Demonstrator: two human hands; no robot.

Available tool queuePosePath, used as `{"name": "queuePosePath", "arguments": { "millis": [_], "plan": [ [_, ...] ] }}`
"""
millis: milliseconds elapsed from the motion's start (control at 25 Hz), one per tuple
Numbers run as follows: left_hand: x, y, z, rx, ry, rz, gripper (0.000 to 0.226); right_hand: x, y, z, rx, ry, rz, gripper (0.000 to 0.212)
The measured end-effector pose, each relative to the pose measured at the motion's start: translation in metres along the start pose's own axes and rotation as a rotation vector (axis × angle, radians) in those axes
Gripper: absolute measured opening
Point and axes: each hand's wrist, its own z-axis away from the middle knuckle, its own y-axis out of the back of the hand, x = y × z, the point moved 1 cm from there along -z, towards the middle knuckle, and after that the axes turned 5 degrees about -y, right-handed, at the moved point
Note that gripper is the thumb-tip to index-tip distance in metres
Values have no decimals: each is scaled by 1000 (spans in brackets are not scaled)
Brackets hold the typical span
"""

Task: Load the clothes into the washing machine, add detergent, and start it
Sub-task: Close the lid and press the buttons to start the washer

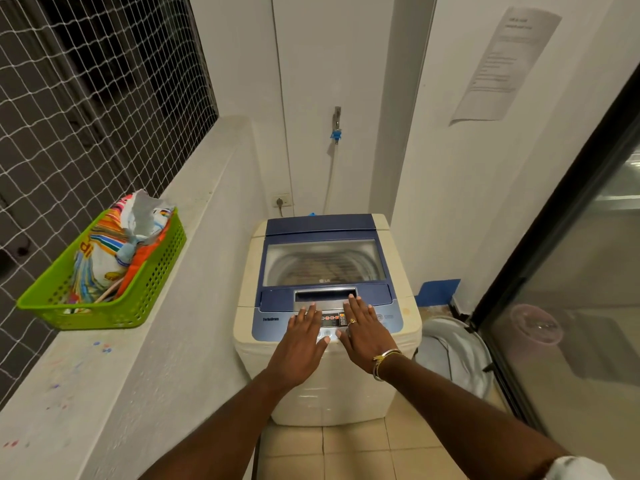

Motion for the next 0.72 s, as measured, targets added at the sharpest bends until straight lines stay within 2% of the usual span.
{"name": "queuePosePath", "arguments": {
  "millis": [440,720],
  "plan": [
    [1,-8,-15,-24,5,-8,75,7,-2,-10,2,-12,11,69],
    [-1,-9,-17,-34,6,8,88,7,-4,-10,6,-6,-5,68]
  ]
}}
